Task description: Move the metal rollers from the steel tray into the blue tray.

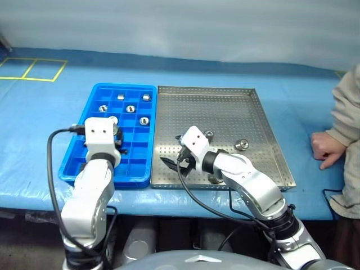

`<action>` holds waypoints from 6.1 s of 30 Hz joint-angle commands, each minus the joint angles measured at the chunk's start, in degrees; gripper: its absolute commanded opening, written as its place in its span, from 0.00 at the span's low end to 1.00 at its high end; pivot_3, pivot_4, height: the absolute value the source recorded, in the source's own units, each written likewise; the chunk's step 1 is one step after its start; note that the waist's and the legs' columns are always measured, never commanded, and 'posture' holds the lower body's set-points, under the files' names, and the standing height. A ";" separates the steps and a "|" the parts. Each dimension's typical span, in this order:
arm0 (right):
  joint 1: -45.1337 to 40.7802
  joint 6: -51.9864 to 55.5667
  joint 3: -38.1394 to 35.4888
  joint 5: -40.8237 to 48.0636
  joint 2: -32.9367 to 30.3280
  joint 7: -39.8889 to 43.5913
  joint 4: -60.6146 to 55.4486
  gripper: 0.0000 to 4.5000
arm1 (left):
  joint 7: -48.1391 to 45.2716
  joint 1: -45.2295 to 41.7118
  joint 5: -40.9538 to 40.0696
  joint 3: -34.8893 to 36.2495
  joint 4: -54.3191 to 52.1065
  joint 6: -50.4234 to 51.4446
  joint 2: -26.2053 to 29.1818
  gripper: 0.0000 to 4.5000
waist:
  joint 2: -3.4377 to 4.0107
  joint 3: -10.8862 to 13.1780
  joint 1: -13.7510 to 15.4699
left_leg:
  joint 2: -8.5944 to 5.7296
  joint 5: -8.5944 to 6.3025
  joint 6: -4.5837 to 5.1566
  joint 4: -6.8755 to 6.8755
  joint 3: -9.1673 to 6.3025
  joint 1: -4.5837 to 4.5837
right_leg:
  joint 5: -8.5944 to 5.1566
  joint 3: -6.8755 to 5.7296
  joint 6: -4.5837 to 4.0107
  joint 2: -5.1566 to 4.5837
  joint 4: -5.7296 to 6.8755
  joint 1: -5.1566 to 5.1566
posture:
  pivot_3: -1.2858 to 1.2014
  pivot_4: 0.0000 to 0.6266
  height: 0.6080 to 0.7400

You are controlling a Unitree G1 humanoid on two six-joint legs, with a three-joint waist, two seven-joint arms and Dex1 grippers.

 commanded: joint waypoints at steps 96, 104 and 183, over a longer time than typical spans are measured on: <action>-13.11 -1.94 -11.76 -7.06 20.06 -18.25 14.30 0.38 | -16.95 9.40 -9.79 -11.77 3.11 -28.96 4.55 1.00 | 0.76 0.08 -1.30 | 0.08 -0.03 -0.10 -0.12 -0.48 -0.19 | -0.34 -0.68 -0.15 0.00 0.00 -0.06 | 0.66 0.24 1.00; -15.59 -6.85 -10.54 -7.02 22.13 -16.40 21.48 0.38 | -15.22 12.49 -8.23 -12.22 1.49 -29.76 3.86 1.00 | 0.76 0.09 0.26 | 0.07 -0.02 -0.12 -0.13 -0.49 -0.21 | -0.34 -0.69 -0.14 -0.02 -0.02 -0.05 | 0.68 0.24 1.00; 1.42 3.60 -32.12 -11.39 19.88 -34.25 8.10 1.00 | -31.08 5.61 -11.91 -20.56 9.29 -30.24 9.32 1.00 | 1.11 -0.14 -4.20 | 0.11 -0.04 -0.68 -0.01 -0.76 -0.77 | -0.19 -1.08 -0.40 0.34 0.19 -0.55 | 0.56 0.24 1.00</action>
